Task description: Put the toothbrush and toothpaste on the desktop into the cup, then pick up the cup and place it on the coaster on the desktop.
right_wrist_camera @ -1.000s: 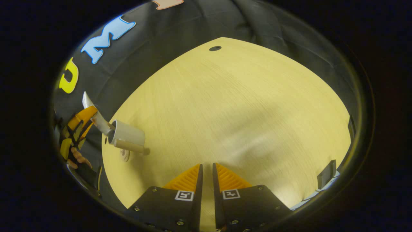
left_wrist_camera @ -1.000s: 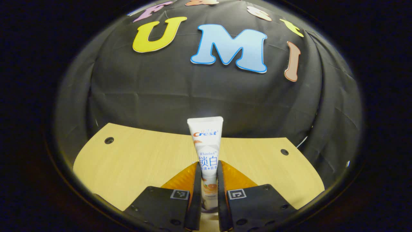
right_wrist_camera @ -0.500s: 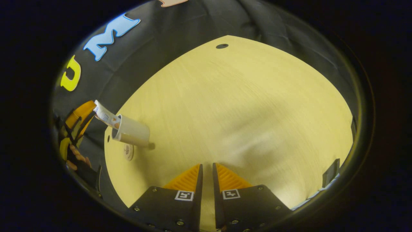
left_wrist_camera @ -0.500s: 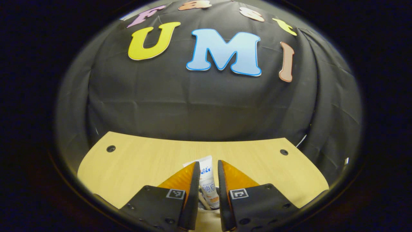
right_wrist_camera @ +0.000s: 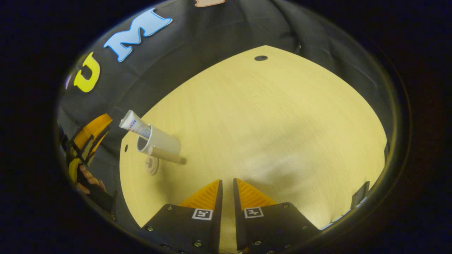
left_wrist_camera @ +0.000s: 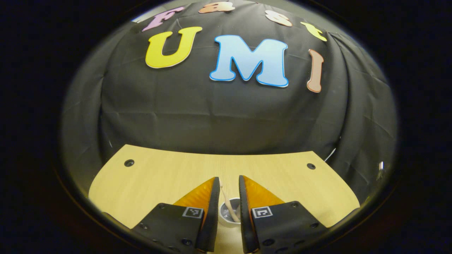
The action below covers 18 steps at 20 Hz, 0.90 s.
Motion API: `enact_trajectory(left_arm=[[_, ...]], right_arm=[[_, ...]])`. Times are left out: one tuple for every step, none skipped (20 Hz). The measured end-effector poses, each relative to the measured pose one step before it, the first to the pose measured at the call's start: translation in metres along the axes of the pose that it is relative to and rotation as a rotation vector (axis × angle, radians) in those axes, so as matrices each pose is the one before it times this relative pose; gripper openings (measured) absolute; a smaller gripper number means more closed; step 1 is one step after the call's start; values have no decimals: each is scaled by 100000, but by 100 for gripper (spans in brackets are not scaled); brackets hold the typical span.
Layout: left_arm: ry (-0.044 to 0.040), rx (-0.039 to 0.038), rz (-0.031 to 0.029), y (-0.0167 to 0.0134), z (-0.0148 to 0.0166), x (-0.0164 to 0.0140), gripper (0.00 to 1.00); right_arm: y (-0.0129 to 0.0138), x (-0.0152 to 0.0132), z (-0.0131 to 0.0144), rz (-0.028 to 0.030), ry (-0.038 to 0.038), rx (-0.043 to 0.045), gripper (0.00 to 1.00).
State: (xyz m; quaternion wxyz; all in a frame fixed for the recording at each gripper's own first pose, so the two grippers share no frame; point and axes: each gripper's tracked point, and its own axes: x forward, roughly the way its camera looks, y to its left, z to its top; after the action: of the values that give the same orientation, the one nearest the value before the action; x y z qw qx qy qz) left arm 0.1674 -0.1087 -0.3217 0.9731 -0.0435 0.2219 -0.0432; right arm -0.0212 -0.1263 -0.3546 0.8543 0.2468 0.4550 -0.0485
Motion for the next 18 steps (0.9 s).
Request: enact_trajectory(left_arm=[[90, -359, 163, 226, 17, -571, 32], [176, -321, 105, 252, 101, -589, 36], [167, -331, 190, 316, 2, -560, 36], [246, -393, 294, 306, -23, -550, 32], [220, -292, 324, 319, -52, -605, 39], [171, -285, 337, 420, -27, -418, 36], [198, -185, 357, 379, -75, -540, 33], [-16, -87, 416, 445, -19, -544, 36], [62, 14, 632, 483, -54, -555, 36], [276, -205, 392, 491, -88, -604, 36], [474, -596, 492, 471, -162, -475, 36], [457, -618, 422, 481, -210, -427, 32], [532, -578, 830, 465, -234, -464, 33], [391, -661, 593, 539, -193, -435, 33], [223, -633, 620, 482, -156, -404, 36], [302, -330, 803, 492, -209, -422, 36], [319, -92, 994, 563, -287, -342, 36], [536, -201, 697, 505, -356, -403, 33]], right_arm=[[755, -241, 378, 904, -811, -3083, 18], [869, -139, 558, 838, -793, -3405, 18], [904, 13, 431, 814, -694, -3418, 18], [795, -110, 481, 770, -636, -3463, 18], [713, -89, 533, 890, -441, -3384, 18], [665, -19, 611, 833, -511, -3031, 18], [615, 58, 524, 611, -326, -2868, 18], [629, 52, 634, 595, -394, -2762, 18], [597, 190, 385, 984, 124, -2636, 18], [433, 310, 324, 568, 219, -2468, 20], [474, 70, 427, 590, 517, -2032, 22], [526, 165, 346, 859, 605, -1865, 22], [358, 368, 100, 509, 885, -1891, 22], [421, 214, 52, 186, 952, -2042, 22], [454, 281, 213, 429, 804, -1834, 22], [175, 367, 425, -655, -78, -2217, 28], [120, 584, 163, -525, 311, -2259, 34], [271, 328, 459, 294, 574, -2632, 34]])
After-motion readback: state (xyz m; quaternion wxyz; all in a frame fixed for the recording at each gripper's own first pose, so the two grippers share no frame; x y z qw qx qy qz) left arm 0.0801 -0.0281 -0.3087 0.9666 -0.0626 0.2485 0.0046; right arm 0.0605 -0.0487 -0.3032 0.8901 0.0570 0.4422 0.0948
